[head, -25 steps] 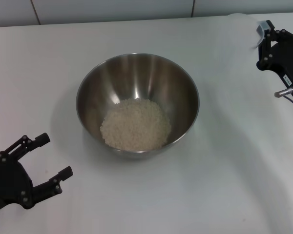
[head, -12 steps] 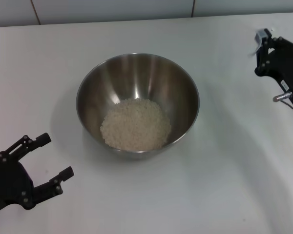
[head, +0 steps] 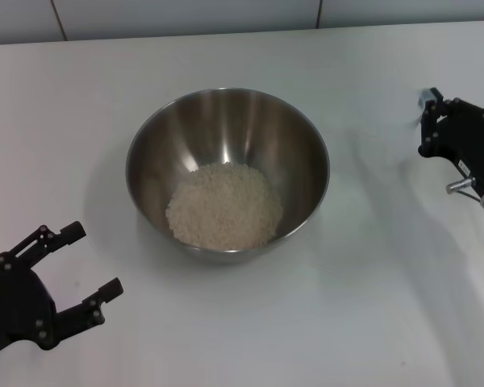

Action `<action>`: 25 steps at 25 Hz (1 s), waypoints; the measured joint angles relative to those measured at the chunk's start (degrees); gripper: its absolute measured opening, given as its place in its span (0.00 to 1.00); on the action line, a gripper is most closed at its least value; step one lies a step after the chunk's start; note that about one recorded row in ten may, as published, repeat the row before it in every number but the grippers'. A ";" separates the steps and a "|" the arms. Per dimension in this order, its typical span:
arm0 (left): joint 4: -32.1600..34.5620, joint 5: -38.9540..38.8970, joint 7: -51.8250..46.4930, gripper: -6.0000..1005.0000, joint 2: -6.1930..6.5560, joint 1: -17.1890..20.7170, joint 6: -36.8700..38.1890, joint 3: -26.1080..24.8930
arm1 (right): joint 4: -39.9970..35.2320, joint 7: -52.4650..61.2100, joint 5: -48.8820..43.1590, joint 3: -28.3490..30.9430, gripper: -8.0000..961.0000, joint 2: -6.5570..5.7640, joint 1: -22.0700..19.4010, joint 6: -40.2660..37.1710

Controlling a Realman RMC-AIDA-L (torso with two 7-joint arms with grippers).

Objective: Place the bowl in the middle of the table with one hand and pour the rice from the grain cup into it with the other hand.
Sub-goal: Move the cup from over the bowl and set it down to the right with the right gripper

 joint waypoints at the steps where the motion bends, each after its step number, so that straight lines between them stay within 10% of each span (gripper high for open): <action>1: 0.00 0.07 0.00 0.86 -0.01 0.02 0.01 0.00 | 0.05 -0.74 0.00 -0.11 0.03 0.01 -0.03 0.68; 25: 0.00 -0.12 -0.11 0.86 0.23 0.25 0.46 0.00 | 1.94 -0.83 0.00 0.13 0.24 -0.03 -1.48 2.10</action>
